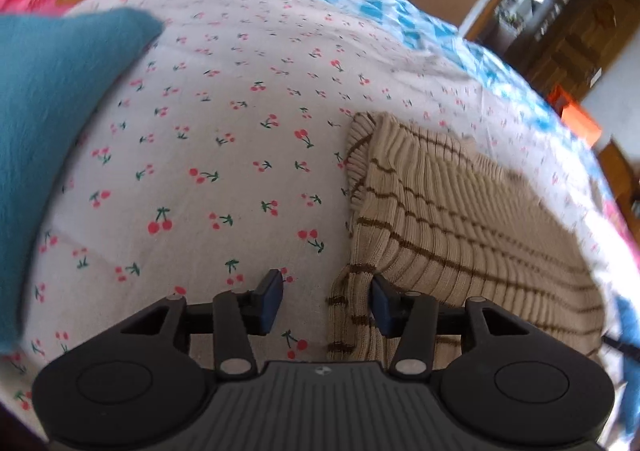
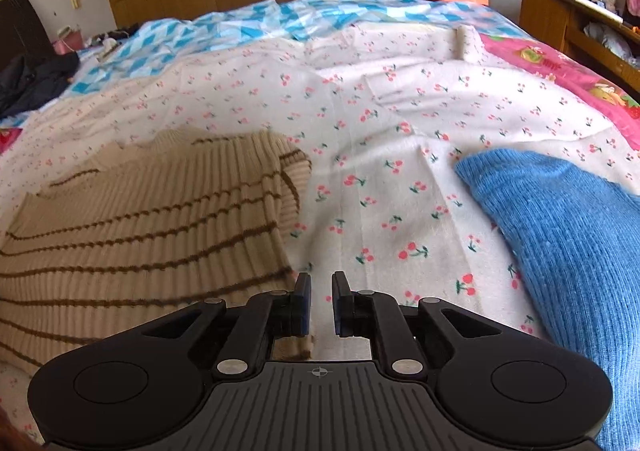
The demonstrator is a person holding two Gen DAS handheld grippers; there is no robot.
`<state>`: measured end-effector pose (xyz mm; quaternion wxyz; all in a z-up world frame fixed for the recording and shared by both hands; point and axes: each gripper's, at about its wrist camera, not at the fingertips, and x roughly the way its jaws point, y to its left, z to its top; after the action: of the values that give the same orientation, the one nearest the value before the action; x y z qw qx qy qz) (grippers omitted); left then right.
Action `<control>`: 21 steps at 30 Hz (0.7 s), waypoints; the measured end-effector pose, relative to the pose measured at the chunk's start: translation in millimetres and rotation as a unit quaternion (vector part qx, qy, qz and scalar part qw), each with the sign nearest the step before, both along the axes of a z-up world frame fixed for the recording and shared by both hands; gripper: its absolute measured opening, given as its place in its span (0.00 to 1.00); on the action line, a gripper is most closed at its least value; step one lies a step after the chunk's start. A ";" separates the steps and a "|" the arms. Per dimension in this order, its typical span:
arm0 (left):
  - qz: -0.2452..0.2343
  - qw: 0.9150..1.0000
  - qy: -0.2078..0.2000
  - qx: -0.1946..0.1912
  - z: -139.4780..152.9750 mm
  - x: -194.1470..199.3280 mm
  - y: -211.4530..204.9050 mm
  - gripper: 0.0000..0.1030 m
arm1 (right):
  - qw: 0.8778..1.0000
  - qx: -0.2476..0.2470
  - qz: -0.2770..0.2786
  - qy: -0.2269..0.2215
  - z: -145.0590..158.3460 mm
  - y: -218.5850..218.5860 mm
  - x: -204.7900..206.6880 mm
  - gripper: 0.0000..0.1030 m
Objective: Fold small clothes
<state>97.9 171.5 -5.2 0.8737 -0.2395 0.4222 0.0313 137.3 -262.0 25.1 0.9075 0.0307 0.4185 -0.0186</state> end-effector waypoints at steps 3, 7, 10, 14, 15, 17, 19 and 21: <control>0.004 1.000 -0.004 0.012 0.9 -2.7 0.2 0.51 | 1.000 -0.007 0.002 0.005 -2.4 2.8 -3.6 0.13; -0.007 0.998 -0.004 0.060 4.8 -6.1 -7.0 0.51 | 0.999 -0.034 -0.004 0.026 -10.2 4.1 -1.8 0.13; 0.006 0.998 -0.006 0.059 10.6 -9.7 -2.7 0.51 | 0.999 -0.020 -0.021 0.015 -2.1 -2.2 -5.4 0.14; 0.044 0.997 -0.013 0.066 18.4 -19.5 9.2 0.51 | 0.999 -0.023 -0.002 -0.041 28.0 11.8 -11.0 0.14; 0.055 0.996 -0.015 0.063 20.6 -21.5 12.0 0.50 | 0.999 -0.017 0.010 -0.048 33.5 19.2 -8.0 0.14; 0.061 0.996 -0.031 0.061 27.3 -23.4 10.6 0.50 | 0.998 0.005 0.038 -0.048 38.4 36.8 2.0 0.14; 0.051 0.995 -0.051 0.070 36.5 -21.5 0.3 0.50 | 0.996 0.028 0.070 -0.041 37.1 61.8 17.2 0.14; 0.027 0.994 -0.071 0.080 45.2 -14.6 -16.0 0.51 | 0.994 0.047 0.095 -0.029 31.3 88.6 35.0 0.16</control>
<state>83.3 155.5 40.1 0.9168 -0.1818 0.3483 0.0716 172.2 -173.5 56.4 0.9146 0.0337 0.3931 0.0882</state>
